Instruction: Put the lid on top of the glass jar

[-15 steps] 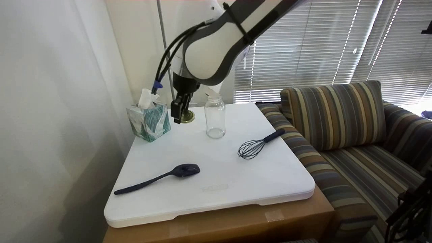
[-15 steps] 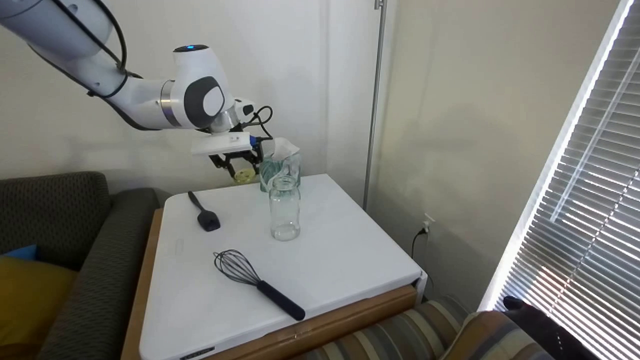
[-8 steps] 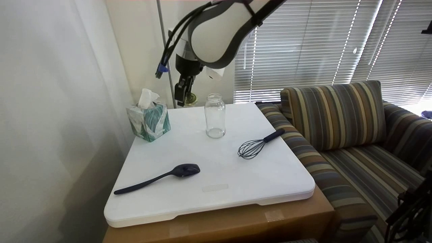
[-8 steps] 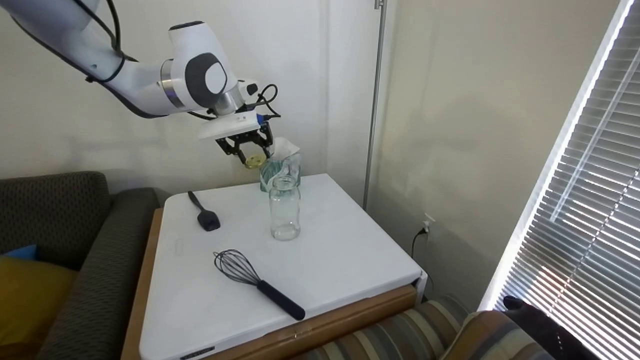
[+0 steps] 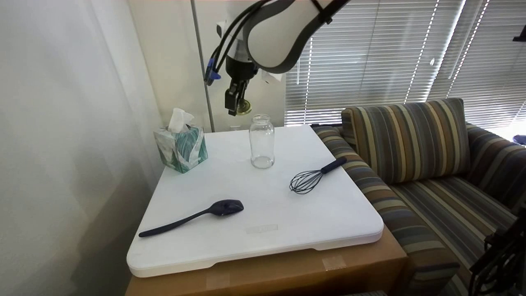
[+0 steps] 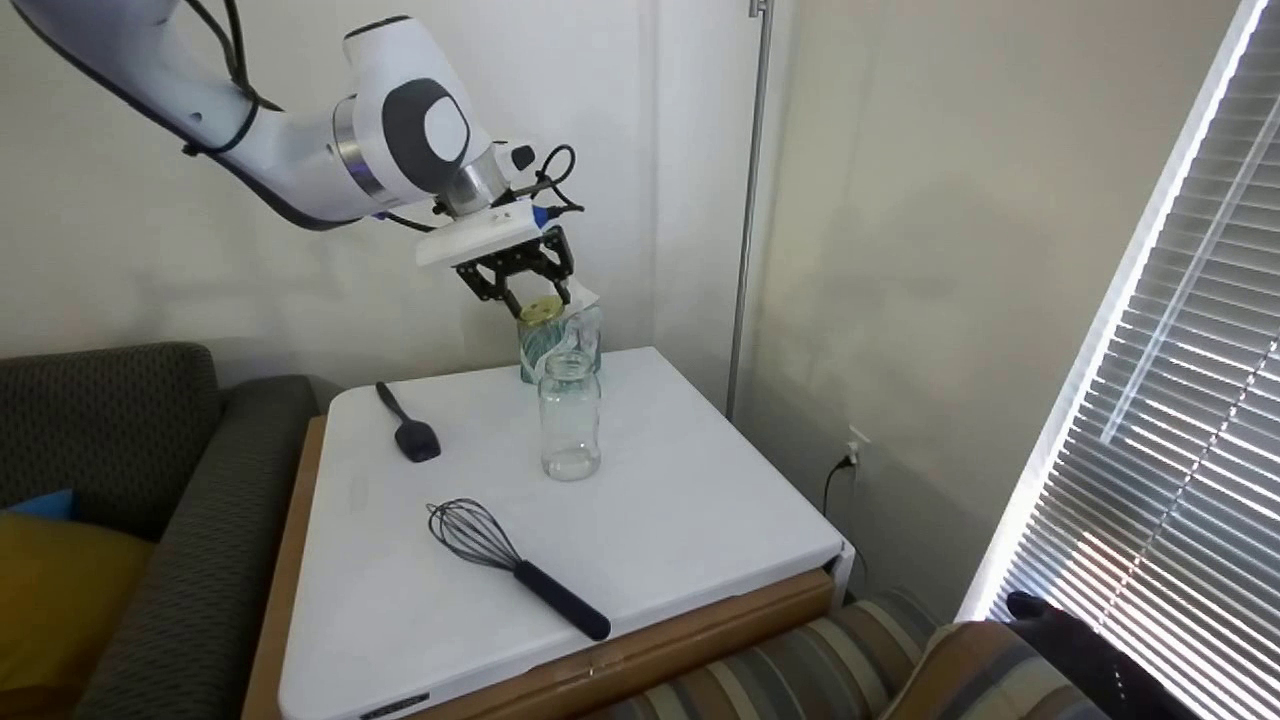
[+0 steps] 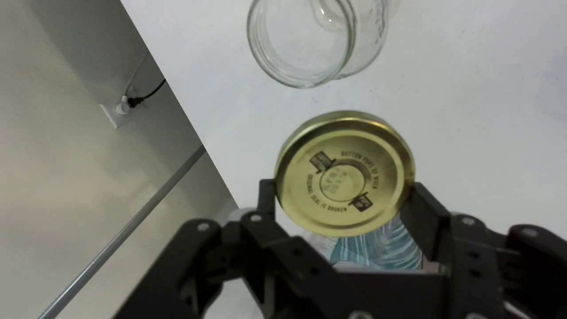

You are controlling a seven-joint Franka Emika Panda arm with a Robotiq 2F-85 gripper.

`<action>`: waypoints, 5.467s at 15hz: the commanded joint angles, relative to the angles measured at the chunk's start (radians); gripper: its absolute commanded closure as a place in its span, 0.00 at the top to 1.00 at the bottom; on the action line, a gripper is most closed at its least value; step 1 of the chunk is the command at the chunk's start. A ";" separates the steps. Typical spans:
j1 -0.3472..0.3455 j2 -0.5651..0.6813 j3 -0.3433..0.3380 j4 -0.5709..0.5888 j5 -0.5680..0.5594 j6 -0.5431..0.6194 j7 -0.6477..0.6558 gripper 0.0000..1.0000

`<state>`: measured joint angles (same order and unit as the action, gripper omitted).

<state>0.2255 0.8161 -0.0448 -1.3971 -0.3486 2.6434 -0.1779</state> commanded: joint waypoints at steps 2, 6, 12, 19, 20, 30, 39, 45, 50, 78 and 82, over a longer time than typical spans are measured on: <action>-0.028 -0.026 -0.007 -0.037 -0.006 -0.010 -0.010 0.46; -0.085 -0.031 0.015 -0.034 0.032 -0.024 -0.027 0.46; -0.220 -0.011 0.151 -0.013 0.195 -0.072 -0.147 0.46; -0.224 0.001 0.162 -0.001 0.237 -0.145 -0.157 0.46; -0.219 0.002 0.158 0.000 0.234 -0.147 -0.152 0.46; -0.201 0.028 0.124 0.013 0.211 -0.141 -0.136 0.46; -0.202 0.055 0.130 0.022 0.219 -0.090 -0.140 0.46; -0.204 0.059 0.125 0.049 0.217 -0.119 -0.144 0.46; -0.222 0.088 0.155 0.085 0.242 -0.195 -0.176 0.46; -0.066 0.185 0.099 0.315 0.075 -0.727 -0.202 0.46; -0.076 0.203 0.113 0.343 0.096 -0.746 -0.220 0.94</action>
<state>0.1617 0.9634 0.0540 -1.0951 -0.2698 1.9170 -0.3706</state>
